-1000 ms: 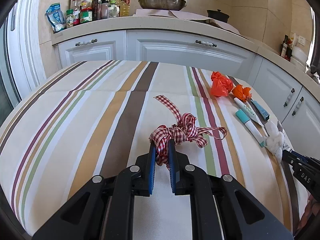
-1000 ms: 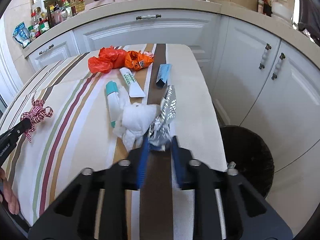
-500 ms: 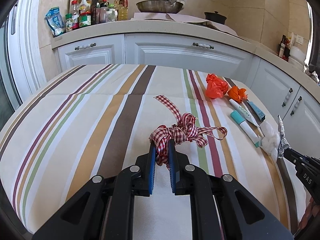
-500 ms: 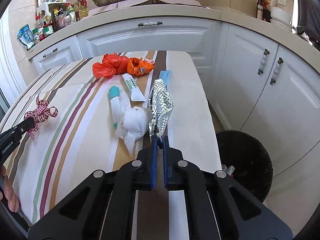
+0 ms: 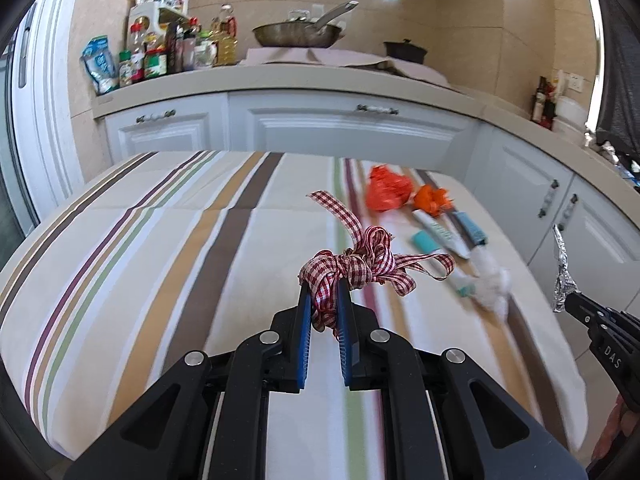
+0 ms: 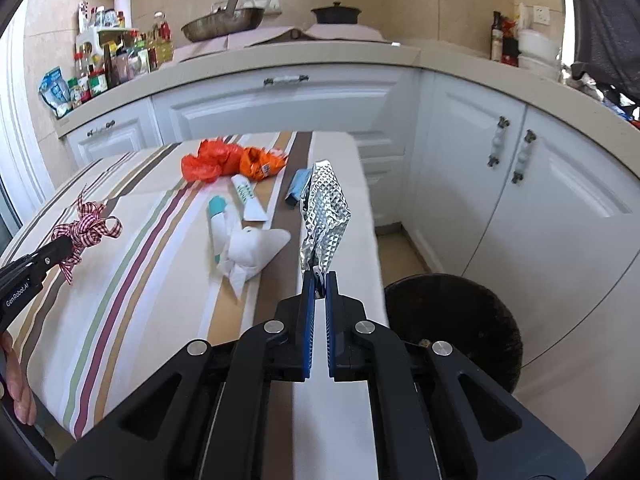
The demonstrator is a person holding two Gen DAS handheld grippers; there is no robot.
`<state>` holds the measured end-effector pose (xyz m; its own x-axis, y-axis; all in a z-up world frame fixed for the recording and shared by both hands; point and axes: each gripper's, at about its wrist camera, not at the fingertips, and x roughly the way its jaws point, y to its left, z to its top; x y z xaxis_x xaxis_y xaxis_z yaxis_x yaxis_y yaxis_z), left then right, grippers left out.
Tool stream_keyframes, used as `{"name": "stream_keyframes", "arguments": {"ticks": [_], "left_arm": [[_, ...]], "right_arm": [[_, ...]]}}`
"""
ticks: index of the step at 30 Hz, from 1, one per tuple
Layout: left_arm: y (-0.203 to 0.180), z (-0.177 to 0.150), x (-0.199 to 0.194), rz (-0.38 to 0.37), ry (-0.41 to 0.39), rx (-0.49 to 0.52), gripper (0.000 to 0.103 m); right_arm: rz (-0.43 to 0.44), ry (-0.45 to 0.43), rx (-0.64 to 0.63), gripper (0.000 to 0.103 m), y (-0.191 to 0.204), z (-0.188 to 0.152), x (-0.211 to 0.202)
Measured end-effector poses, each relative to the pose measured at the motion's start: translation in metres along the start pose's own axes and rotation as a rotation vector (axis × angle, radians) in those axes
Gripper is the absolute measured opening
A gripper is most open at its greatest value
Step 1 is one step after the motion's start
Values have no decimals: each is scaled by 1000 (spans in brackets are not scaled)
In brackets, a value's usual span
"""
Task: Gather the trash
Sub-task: 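Grasp the silver foil packet with the right gripper, then carry the ribbon and foil packet over the black bin and open both grippers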
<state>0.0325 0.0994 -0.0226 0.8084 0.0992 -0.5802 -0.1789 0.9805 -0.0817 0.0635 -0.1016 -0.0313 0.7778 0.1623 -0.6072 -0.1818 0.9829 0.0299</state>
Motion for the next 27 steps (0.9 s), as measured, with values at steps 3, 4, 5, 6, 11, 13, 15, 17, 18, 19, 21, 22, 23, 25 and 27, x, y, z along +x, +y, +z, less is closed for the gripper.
{"name": "stream_keyframes", "arguments": {"ticks": [3, 4, 5, 6, 11, 13, 15, 17, 18, 19, 21, 22, 23, 25, 27], "left_arm": [[-15, 0, -7, -29, -14, 21, 13], [-20, -1, -9, -39, -19, 28, 13], [-27, -1, -12, -53, -23, 38, 13], [-33, -2, -13, -66, -23, 47, 13], [-71, -5, -23, -142, -31, 97, 13], [-86, -7, -25, -168, -36, 119, 13], [-106, -10, -27, -201, -33, 147, 13], [-124, -13, -28, -224, -33, 169, 13], [-131, -14, -28, -234, -33, 178, 13], [-142, -16, -28, -247, -33, 192, 13], [-156, -18, -26, -261, -31, 210, 13], [-163, -20, -24, -267, -29, 218, 13], [-171, -22, -23, -273, -25, 227, 13], [-182, -24, -20, -283, -19, 235, 13], [-194, -27, -15, -286, -12, 245, 13]], "right_arm": [[-17, -24, 9, 5, -11, -3, -12], [-23, -33, 15, 5, -16, -4, -16], [-28, -38, 19, 5, -19, -5, -19], [-35, -45, 26, 5, -25, -7, -23], [-84, -79, 69, 5, -57, -16, -43], [-99, -87, 84, 5, -69, -20, -48], [-116, -91, 100, 5, -82, -25, -53], [-129, -93, 119, 5, -95, -30, -55], [-137, -94, 130, 5, -102, -33, -57], [-142, -94, 139, 5, -109, -35, -57], [-149, -94, 153, 5, -120, -39, -59], [-151, -94, 157, 5, -125, -41, -60], [-154, -94, 163, 5, -131, -43, -60], [-158, -94, 171, 5, -140, -44, -60], [-161, -93, 180, 5, -150, -47, -59]]}}
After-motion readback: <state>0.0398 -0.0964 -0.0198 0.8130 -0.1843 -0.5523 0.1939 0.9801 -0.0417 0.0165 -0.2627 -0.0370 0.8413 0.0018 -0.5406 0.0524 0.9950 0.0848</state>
